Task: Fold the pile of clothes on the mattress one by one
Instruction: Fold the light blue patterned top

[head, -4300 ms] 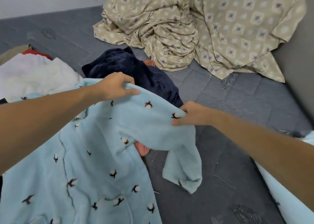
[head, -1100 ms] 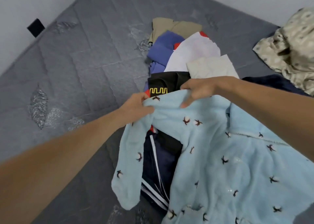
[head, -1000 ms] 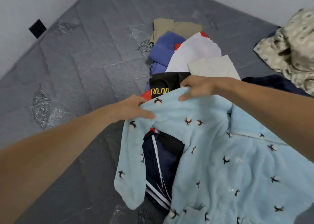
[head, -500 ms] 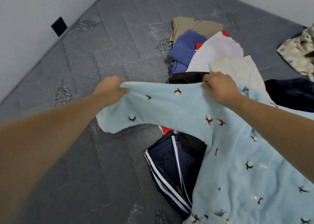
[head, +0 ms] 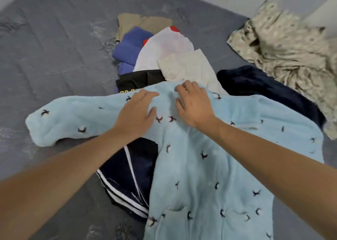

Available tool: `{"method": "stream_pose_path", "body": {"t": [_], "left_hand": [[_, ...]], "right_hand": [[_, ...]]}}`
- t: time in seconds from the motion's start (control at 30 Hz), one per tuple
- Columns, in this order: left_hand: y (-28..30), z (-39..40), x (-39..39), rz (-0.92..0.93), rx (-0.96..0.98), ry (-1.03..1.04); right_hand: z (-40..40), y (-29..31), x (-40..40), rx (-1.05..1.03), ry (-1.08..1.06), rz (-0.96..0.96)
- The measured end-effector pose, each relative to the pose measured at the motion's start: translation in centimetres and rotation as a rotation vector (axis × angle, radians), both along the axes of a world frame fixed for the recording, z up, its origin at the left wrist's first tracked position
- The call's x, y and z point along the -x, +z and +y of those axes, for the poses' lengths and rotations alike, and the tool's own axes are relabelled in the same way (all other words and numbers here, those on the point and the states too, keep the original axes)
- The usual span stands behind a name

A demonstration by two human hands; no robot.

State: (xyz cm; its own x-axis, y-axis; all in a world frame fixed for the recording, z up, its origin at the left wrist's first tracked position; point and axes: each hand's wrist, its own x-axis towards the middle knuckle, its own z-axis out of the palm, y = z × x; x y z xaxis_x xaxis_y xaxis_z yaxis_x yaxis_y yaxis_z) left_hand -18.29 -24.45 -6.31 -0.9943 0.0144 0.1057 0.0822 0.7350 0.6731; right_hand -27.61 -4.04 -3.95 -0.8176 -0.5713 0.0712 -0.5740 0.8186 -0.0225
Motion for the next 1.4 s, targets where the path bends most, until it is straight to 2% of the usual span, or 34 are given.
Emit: {"method": "stream_pose_path", "body": {"t": [0.13,0.3,0.4,0.6,0.73,0.83,0.9,0.97,1.1,1.2,1.33,1.4], "left_hand": [[3.4,10.3,2.3,0.028,-0.049,-0.097],[4.9,24.1,4.2,-0.002,-0.055,-0.212],[4.4,32.3,5.5,-0.058,0.008,-0.264],[3.5,47.7,6.8,-0.044,0.168,-0.411],[1.9,56.2,6.2,0.021,0.296,-0.454],[-0.7,62.1,5.5,0.091,0.397,-0.560],[-2.8,65.5,4.3,-0.077,0.426,-0.639],[-5.2,68.1,2.9,-0.248,0.470,-0.684],[-8.4,72.5,0.1,-0.312,0.548,-0.797],[-9.3,75.9,-1.7,-0.320,0.441,-0.799],[-8.4,79.4,-2.7,-0.416,0.122,-0.646],[-7.5,79.9,-2.7,-0.466,-0.066,-0.489]], "right_hand": [[8.1,2.5,0.4,0.048,-0.026,0.013],[22.6,4.1,1.3,0.065,-0.156,-0.037],[32.4,3.8,0.7,0.057,-0.232,-0.071],[49.3,1.0,-1.7,0.131,-0.432,-0.081],[59.0,-2.4,-3.7,0.182,-0.599,-0.264],[66.5,-5.2,-5.4,0.070,-0.701,-0.450],[70.9,-7.3,-6.8,-0.017,-0.753,-0.565],[74.2,-9.0,-8.0,-0.007,-0.794,-0.612],[77.5,-10.7,-8.3,0.079,-0.806,-0.514],[78.1,-10.3,-7.7,0.271,-0.961,-0.658],[76.6,-7.8,-7.4,0.947,-1.158,-0.871],[75.5,-6.2,-7.0,1.172,-1.153,-0.989]]}}
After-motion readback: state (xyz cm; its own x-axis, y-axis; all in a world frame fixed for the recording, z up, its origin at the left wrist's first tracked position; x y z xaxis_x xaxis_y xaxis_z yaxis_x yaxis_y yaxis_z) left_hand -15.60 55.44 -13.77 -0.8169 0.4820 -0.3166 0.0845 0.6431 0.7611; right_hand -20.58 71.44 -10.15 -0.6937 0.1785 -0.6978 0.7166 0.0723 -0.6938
